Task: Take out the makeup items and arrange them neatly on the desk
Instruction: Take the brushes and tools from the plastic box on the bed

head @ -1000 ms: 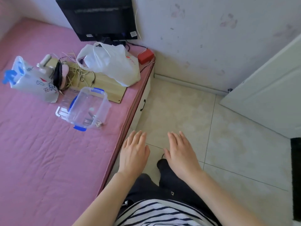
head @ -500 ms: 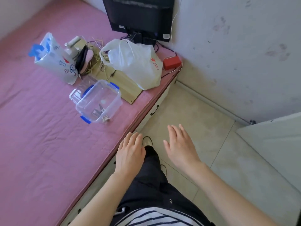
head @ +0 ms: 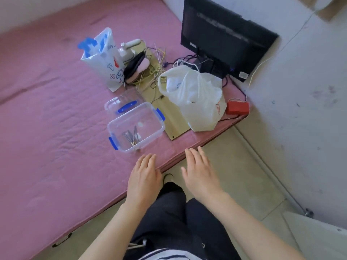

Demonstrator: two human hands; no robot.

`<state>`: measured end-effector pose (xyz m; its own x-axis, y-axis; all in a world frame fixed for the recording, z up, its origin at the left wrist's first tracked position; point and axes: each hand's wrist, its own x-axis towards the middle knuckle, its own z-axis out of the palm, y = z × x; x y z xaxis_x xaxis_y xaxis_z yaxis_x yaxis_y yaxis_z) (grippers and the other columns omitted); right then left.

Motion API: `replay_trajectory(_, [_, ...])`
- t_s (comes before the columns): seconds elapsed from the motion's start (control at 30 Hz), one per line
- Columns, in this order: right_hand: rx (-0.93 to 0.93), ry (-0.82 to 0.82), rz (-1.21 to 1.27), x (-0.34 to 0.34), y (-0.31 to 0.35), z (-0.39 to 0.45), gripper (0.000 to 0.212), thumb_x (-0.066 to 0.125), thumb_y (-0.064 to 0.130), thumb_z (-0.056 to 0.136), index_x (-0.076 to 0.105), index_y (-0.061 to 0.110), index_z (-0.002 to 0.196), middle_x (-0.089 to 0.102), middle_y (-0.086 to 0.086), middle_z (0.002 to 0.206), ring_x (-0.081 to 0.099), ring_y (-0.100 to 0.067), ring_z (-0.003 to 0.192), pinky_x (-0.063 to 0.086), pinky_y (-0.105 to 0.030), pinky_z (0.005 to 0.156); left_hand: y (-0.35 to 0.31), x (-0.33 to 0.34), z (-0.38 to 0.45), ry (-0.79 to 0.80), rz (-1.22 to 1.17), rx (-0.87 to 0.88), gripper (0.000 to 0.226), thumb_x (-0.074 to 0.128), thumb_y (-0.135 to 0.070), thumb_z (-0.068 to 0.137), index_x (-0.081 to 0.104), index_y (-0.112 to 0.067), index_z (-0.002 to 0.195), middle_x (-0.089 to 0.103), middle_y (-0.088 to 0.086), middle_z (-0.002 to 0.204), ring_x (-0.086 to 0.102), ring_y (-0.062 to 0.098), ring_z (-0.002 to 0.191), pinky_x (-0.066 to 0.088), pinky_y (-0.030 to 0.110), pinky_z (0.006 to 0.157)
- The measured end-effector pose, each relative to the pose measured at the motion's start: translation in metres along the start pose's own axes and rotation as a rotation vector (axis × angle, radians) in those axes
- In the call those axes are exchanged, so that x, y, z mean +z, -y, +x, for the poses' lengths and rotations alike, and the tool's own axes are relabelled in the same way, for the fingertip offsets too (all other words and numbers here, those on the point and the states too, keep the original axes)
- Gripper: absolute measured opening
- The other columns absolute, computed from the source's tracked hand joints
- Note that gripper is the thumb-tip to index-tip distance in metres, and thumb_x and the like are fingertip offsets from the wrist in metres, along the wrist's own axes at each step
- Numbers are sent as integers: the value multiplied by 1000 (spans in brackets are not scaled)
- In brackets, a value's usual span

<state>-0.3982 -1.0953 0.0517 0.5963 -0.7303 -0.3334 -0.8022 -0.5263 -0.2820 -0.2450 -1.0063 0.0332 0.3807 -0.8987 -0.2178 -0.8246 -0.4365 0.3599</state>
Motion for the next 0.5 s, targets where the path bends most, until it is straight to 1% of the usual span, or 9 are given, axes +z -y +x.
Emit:
replay_trajectory(0.1, [-44,18,-26,-9,-1,34,60,34,36,100,18,7,150,23,-10,156,5,-28,148,10,-37,120,5,-8,17,-44,-9,-42,40,63,-7,86,57,0,125,59,12,129,48,31,126,43,41,103])
replay_trajectory(0.2, [-104,55,-56,-17,0,66,60,36,37,100,19,7,149,24,-10,155,7,-28,147,13,-39,120,10,-12,35,-43,-28,-122,41,59,-11,90,54,-3,130,55,8,134,45,27,130,41,39,106])
replay_trajectory(0.27, [-155,86,-91,-21,0,87,60,35,37,100,20,7,149,25,-10,155,9,-28,147,14,-40,120,13,-12,47,-60,-51,-172,41,58,-11,89,55,-2,129,57,9,133,47,27,128,43,40,104])
replay_trajectory(0.33, [-203,124,-119,-24,1,108,60,34,37,100,19,7,149,24,-9,155,9,-29,147,15,-40,119,15,-11,59,-74,-77,-221,39,60,-8,87,57,-1,125,60,11,126,51,28,122,48,40,97])
replay_trajectory(0.4, [-253,141,-123,-25,2,128,59,35,36,100,20,8,149,25,-9,155,10,-29,147,16,-40,119,17,-10,73,-95,-93,-271,32,59,-5,84,61,-1,116,64,10,117,55,28,114,51,39,88])
replay_trajectory(0.5, [-333,178,-143,-23,6,159,56,37,36,99,24,8,146,29,-7,152,12,-30,146,19,-39,116,25,-4,91,-115,-109,-367,29,60,-3,81,62,0,110,65,13,109,56,31,108,52,41,78])
